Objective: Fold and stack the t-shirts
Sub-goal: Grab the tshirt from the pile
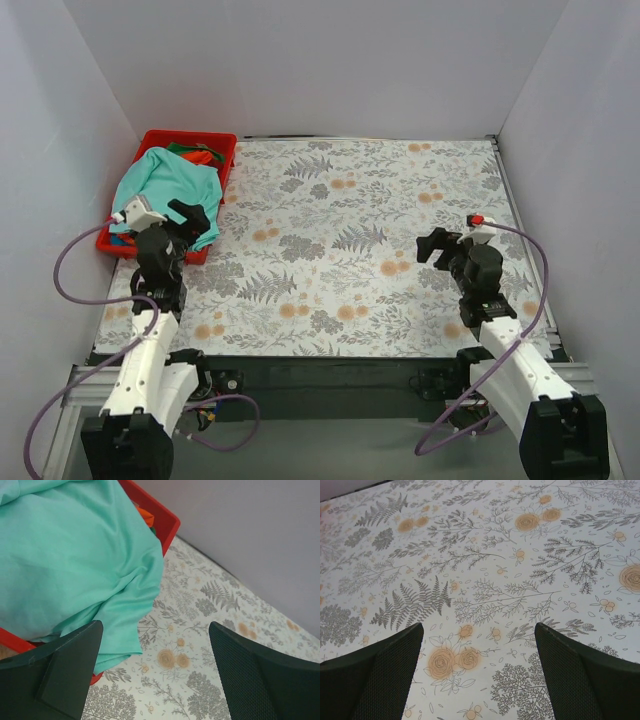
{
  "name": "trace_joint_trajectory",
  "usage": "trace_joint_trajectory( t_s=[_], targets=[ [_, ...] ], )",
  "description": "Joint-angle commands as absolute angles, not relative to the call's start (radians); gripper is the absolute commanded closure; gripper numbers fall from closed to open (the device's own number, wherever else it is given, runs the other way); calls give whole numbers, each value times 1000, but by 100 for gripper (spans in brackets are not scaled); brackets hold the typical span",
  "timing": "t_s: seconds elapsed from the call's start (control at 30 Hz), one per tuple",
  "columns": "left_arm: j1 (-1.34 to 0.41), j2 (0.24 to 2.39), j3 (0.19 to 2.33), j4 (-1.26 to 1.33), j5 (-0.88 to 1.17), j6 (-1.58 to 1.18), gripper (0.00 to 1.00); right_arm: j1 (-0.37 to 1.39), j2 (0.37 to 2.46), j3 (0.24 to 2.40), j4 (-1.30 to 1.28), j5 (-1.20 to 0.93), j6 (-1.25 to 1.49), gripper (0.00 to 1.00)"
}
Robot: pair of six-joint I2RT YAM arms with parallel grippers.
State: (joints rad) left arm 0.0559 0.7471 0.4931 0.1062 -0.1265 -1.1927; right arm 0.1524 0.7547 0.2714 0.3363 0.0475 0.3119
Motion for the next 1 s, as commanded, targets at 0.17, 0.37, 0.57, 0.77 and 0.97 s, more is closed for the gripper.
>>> trace_joint_trajectory(
  t_s=[0.17, 0.37, 0.57, 0.77, 0.97],
  targets=[
    [54, 986, 679, 43, -268, -1100, 11, 150, 923, 345, 485, 26, 333, 2],
    [54, 1186, 736, 60, -321, -1082, 10, 150, 1011, 367, 547, 17, 330, 2],
    [69, 1327, 761, 117, -382, -1069, 11, 150, 1140, 400, 609, -54, 331, 2],
    [74, 1416, 784, 121, -397, -1069, 15, 150, 1239, 425, 643, -98, 341, 2],
    [74, 1451, 799, 112, -373, -1077, 52, 150, 1258, 425, 655, -112, 342, 2]
  ],
)
